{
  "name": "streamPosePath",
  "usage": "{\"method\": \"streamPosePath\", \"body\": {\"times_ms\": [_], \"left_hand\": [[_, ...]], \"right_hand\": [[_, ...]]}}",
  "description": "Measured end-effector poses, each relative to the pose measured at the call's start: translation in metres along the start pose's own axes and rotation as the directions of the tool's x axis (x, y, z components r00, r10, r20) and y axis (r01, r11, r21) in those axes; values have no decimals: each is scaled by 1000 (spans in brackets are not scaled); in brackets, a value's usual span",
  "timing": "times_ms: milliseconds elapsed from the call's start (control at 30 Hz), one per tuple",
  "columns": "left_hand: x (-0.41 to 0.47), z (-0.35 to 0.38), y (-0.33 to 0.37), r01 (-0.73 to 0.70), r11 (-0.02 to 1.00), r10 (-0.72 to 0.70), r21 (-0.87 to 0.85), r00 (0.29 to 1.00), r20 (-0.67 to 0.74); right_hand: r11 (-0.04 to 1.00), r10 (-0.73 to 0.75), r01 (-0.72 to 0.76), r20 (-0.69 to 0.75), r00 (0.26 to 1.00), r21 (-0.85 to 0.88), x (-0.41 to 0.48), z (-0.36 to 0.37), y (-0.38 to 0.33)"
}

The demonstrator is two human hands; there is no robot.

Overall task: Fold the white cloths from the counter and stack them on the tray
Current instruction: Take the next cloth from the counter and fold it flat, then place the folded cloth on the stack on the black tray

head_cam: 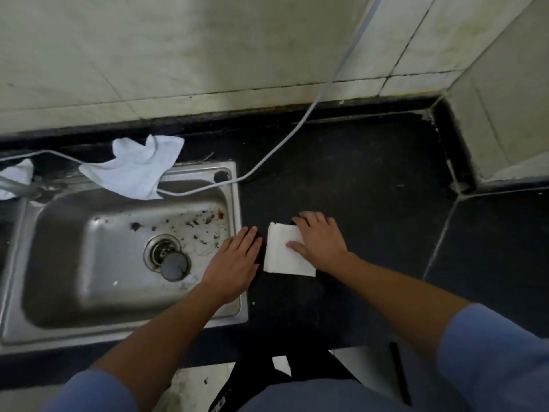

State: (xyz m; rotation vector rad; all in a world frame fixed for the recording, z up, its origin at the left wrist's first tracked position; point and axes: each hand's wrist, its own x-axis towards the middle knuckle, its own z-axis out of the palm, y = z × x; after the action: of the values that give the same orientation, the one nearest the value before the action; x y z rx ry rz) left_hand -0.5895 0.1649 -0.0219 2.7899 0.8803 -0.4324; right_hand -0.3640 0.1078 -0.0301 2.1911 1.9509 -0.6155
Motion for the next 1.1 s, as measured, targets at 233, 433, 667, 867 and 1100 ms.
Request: {"method": "streamPosePath", "body": {"times_ms": [233, 433, 667, 867, 1100], "left_hand": [[-60, -1, -13, 229, 971, -236, -66, 966, -107], [-72, -20, -19, 201, 978, -208, -53, 959, -192], [-40, -47, -27, -85, 993, 72, -86, 986, -148], [-20, -61, 27, -396, 918, 396, 18, 915, -73], [-42, -70, 172, -747, 645, 759, 158, 651, -23]], "right_hand": [[961, 39, -117, 294, 955, 251, 35, -18, -18], [882, 41, -128, 198, 979, 453, 5, -32, -23], [914, 272, -225, -97, 958, 338, -90, -40, -12], [834, 536, -474, -215, 816, 282, -225, -10, -18], [574, 819, -747, -222, 529, 336, -408, 44, -46]]}}
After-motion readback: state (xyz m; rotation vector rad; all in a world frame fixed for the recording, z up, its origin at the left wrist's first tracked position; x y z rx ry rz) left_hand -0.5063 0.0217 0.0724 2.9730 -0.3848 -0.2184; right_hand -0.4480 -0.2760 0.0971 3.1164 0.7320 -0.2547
